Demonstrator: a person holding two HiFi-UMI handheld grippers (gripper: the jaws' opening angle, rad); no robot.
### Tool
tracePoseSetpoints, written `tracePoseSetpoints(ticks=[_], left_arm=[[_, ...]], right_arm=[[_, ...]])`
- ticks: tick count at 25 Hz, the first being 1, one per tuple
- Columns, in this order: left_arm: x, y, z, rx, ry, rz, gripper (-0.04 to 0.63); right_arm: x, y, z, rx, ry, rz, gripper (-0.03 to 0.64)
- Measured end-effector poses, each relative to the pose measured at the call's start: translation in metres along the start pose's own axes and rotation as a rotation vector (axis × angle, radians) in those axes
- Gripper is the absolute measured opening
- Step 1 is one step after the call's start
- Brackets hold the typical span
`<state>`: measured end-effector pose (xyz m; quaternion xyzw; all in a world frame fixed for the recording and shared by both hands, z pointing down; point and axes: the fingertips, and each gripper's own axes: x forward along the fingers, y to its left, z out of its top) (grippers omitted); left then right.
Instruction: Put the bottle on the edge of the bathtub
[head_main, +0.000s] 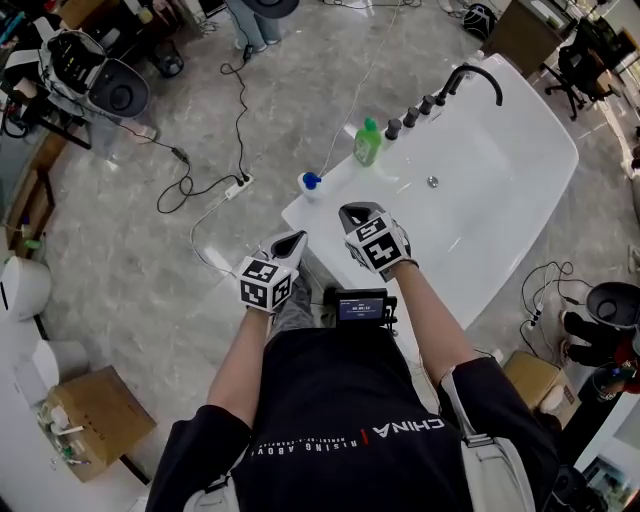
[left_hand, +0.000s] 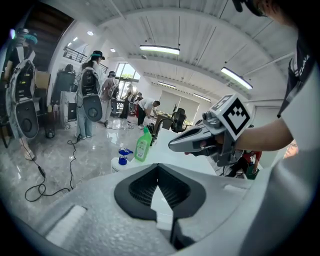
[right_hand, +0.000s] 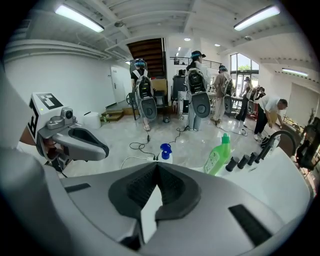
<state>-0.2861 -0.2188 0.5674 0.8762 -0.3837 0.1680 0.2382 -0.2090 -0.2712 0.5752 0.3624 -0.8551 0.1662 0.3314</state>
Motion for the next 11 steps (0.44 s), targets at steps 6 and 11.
tracePoseSetpoints(ticks=[6,11], left_arm=[[-0.0048,-0.0011,0.0036,0.003,-0.008,0.013,0.009],[0.0003,0.0055,0.0075,0.009,-0.005,0.011,0.009]], right_arm=[[-0.0027,0.0108,-0.0023,-0.026,0.015,0.042,0.009],[0.0016,0.0109,0.0040,-0.051,0.025,0.054,0.008]])
